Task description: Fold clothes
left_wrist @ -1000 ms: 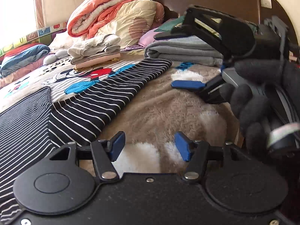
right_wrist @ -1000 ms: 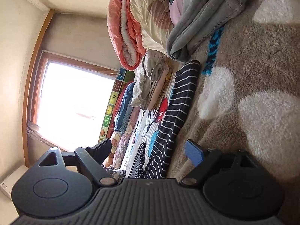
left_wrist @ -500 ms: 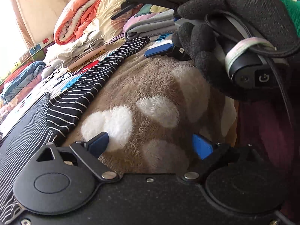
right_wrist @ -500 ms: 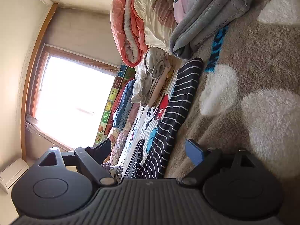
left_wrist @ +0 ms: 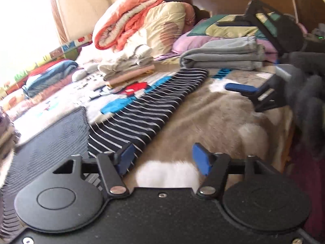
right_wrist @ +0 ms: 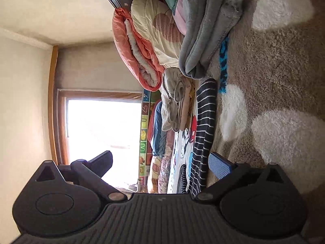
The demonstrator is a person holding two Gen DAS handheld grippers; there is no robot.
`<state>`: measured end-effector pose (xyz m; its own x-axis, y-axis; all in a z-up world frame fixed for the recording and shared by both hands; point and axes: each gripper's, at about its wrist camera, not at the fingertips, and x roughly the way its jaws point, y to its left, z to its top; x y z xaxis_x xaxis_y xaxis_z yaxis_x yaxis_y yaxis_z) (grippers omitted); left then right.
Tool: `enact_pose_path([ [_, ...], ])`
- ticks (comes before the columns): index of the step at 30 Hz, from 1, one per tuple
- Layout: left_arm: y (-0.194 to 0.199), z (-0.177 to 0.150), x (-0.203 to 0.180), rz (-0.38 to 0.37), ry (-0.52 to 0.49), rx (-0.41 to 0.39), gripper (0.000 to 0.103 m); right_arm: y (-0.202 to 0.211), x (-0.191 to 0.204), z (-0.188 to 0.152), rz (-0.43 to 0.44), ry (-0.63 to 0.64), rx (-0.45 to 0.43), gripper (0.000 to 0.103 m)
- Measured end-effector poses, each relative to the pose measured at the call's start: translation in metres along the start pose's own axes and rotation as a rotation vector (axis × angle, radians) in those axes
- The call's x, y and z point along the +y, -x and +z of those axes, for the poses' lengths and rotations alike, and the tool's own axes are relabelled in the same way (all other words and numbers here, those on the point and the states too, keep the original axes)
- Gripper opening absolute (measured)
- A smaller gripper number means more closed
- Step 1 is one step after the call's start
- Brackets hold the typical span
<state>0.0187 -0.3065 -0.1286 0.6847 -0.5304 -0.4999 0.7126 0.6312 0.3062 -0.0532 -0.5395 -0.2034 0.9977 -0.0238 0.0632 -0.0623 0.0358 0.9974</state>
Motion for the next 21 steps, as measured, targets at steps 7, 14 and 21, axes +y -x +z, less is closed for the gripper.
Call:
enact_pose_path([
  [7,-0.048,0.034,-0.026,0.072,-0.190,0.012,0.040,0.005,-0.006,0.006,0.003,-0.026,-0.072,0.100],
  [14,-0.096,0.054,-0.064,0.114,-0.409,0.029,0.040,0.014,-0.012,0.013,0.016,-0.068,-0.148,0.099],
  [21,-0.133,0.063,-0.093,0.166,-0.592,0.019,0.035,0.029,-0.021,0.025,0.037,-0.111,-0.235,0.099],
])
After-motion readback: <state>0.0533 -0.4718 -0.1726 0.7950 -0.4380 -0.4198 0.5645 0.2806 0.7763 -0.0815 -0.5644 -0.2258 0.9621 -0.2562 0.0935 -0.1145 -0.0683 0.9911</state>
